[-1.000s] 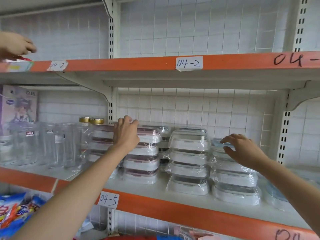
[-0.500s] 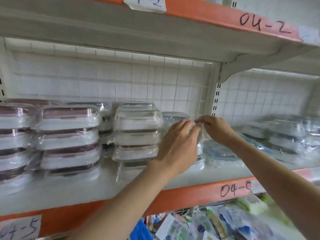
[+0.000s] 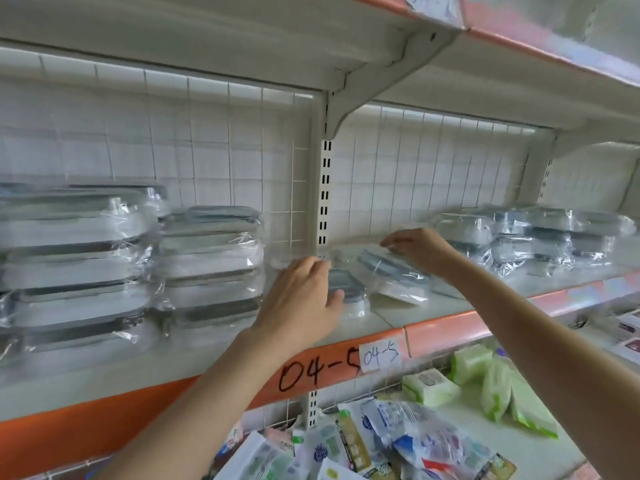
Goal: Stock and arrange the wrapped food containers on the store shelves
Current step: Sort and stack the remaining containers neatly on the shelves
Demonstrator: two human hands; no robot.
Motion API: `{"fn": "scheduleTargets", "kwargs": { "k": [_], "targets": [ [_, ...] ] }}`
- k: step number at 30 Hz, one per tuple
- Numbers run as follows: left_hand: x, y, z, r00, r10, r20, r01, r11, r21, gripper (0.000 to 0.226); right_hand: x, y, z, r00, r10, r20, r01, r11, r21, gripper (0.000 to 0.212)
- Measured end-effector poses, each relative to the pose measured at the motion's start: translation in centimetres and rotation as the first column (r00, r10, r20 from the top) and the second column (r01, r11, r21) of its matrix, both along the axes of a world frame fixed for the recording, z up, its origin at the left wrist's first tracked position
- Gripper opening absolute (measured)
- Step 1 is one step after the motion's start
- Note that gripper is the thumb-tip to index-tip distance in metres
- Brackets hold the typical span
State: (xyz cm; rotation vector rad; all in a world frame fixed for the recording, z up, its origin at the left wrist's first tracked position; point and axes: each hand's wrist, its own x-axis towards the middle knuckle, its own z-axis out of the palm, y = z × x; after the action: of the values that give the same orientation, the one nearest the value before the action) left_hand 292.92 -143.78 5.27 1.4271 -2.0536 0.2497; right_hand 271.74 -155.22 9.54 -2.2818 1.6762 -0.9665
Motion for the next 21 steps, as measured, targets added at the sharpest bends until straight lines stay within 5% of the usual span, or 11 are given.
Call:
{"fn": "scheduleTargets", "kwargs": {
  "k": [3,7,9,11,14,16,21],
  "targets": [
    [-2.5,-3.4,-0.7,0.957,0.194,0.213,-0.214,0.974,0.075,0.087,-2.9,-1.5,-2.5,0.936,0.299,0.185,-0.331,0.927,0.174,0.029],
    [-3.2,-5.5,-2.5,0.913,0.354,0.204,-0.393,0.897,0.202,0.107,-5.7,-4.1,-4.7,0.755,0.583,0.3,-0.653,0.714,0.253,0.034],
    [-3.1,-5.3,-2.9,0.926,0.362,0.107,-0.377,0.903,0.206,0.107,-6.0,-5.2,-4.4,0.725,0.653,0.22,-0.689,0.683,0.241,0.044],
    [-3.0,-4.4,-2.6,0.912,0.348,-0.217,-0.297,0.926,0.233,0.094,-5.3,-5.8,-3.6,0.734,0.657,0.175,-0.679,0.72,0.143,0.045],
    [-2.6,-3.9,-1.8,0.641,0.218,-0.736,-0.245,0.967,0.073,0.058,-2.6,-6.1,-2.1,0.737,0.659,0.151,-0.659,0.75,-0.055,0.045],
    [-2.7,-4.2,-1.5,0.593,0.178,-0.785,-0.303,0.953,-0.013,0.05,-0.6,-6.1,-1.8,0.712,0.696,0.092,-0.694,0.718,-0.056,0.048],
    [-2.8,-5.0,-2.2,0.688,0.356,-0.633,-0.415,0.908,0.061,0.062,1.7,-5.6,-3.8,0.595,0.801,0.061,-0.802,0.597,-0.017,0.059]
  ]
}}
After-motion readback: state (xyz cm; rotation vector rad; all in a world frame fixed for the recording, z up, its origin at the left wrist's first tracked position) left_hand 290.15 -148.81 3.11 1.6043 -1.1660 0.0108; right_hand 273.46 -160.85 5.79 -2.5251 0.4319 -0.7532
